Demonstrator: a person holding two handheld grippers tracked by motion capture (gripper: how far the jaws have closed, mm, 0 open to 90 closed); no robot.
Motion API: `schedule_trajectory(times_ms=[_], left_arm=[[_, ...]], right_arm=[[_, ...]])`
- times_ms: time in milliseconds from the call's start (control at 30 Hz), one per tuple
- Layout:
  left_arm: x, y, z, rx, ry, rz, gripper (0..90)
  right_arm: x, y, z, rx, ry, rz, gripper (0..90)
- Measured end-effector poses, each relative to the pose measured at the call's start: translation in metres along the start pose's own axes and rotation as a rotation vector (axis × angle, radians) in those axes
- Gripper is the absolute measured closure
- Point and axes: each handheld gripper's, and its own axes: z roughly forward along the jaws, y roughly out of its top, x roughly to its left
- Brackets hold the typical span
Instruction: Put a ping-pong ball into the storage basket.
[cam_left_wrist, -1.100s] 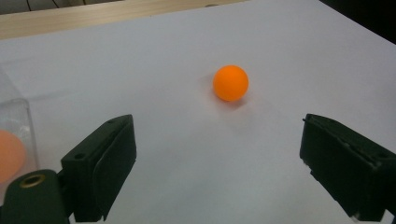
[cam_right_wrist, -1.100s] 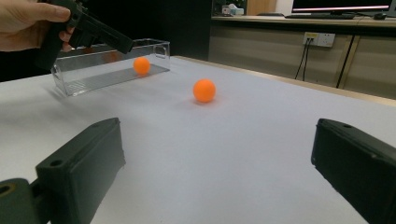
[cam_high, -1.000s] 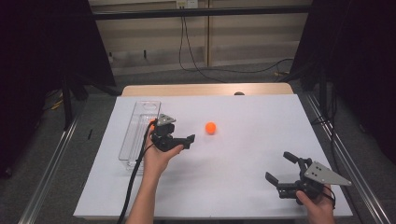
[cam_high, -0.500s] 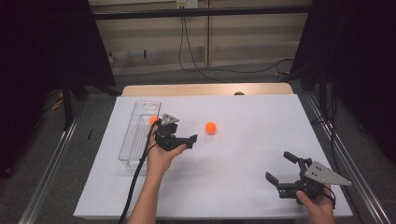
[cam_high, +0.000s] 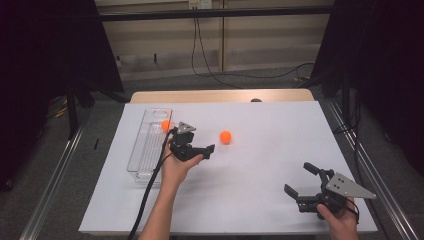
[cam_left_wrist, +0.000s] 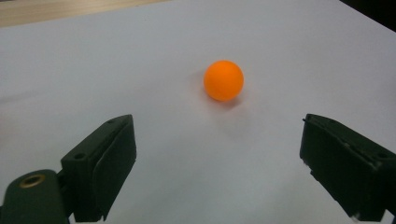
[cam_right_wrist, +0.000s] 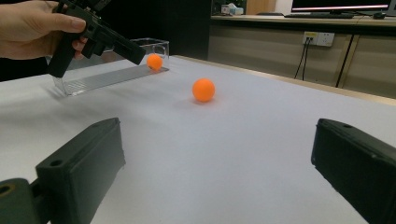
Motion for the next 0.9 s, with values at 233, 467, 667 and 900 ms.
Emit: schedule_trajectory(times_ms=[233, 467, 667, 900], left_arm=[[-0.002, 0.0, 0.006, 0.003, -0.01, -0.004, 11.0], [-0.004, 0.0, 0.014, 0.002, -0.011, -0.009, 10.9], [-0.004, 0.0, 0.02, 0.003, -0.006, -0.015, 11.0], [-0.006, 0.0, 0.025, 0.004, -0.009, -0.011, 11.0]], right_arm=[[0.0, 0.0, 0.0, 0.0, -0.001, 0.0, 2.1], [0.0, 0.0, 0.0, 0.0, -0.001, 0.0, 2.1], [0.0, 0.0, 0.0, -0.001, -0.002, 0.001, 2.1], [0.0, 0.0, -0.001, -0.002, 0.0, 0.002, 2.1]])
